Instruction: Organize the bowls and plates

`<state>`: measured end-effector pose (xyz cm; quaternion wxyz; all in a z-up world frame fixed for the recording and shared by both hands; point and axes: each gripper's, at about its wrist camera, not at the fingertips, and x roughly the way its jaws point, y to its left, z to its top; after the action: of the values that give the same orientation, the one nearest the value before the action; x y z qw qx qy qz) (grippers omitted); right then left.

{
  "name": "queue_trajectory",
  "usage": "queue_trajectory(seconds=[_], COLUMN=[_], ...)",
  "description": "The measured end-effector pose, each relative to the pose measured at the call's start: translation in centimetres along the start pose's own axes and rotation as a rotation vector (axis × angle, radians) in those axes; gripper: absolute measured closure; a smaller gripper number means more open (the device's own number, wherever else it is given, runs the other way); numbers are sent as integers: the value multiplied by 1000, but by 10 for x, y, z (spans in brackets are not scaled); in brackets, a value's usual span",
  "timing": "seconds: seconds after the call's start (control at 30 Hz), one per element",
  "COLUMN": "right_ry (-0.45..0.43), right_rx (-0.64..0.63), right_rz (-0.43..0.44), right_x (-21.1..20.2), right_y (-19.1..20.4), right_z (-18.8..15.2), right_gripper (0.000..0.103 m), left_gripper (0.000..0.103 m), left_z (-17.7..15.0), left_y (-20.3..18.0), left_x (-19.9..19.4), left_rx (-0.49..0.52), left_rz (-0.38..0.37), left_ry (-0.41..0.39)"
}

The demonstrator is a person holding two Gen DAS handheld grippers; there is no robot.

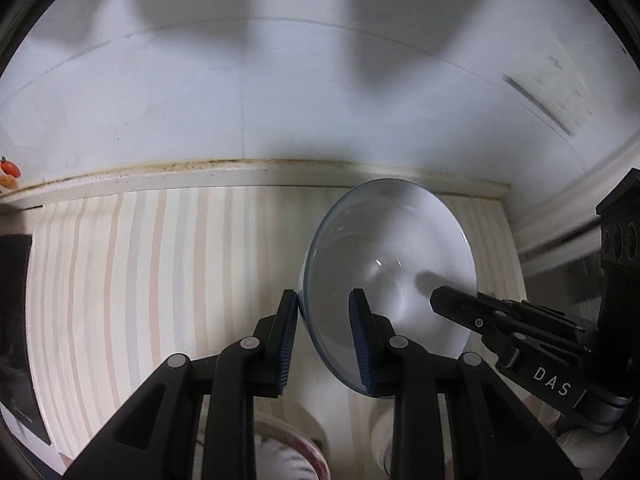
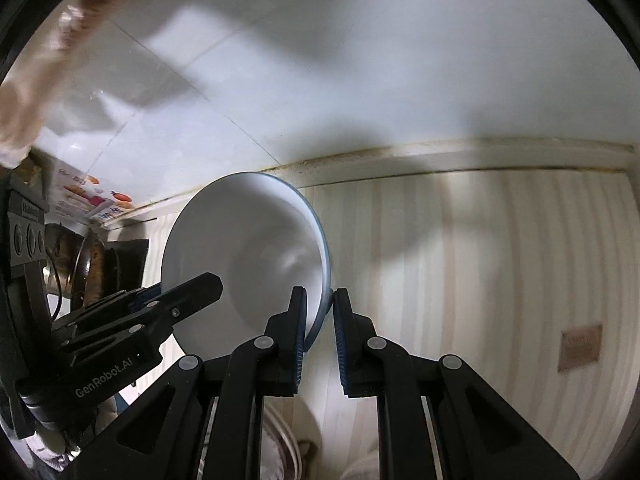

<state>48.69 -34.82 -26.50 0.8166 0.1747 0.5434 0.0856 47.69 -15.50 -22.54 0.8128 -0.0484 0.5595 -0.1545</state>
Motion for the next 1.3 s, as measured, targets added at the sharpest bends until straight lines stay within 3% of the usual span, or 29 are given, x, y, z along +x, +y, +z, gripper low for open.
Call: queue_trajectory(seconds=[0.27, 0.63, 0.9, 1.3], right_ry=[-50, -76, -39, 67], right_rx=[44, 92, 127, 186], right_rz=[-6, -24, -36, -47], right_x=[-66, -111, -101, -55], right_y=[-17, -43, -63, -102], right_z=[-62, -138, -169, -196], right_gripper=[88, 88, 88, 88], left_gripper=[79, 79, 79, 79], left_z=[-35, -72, -97, -121], left_y=[-44, -83, -92, -98], left_x=[-30, -37, -11, 37], left_rx=[93, 165, 188, 205], left_rz=[-25, -53, -58, -30], left_ry=[-11, 15, 89, 194])
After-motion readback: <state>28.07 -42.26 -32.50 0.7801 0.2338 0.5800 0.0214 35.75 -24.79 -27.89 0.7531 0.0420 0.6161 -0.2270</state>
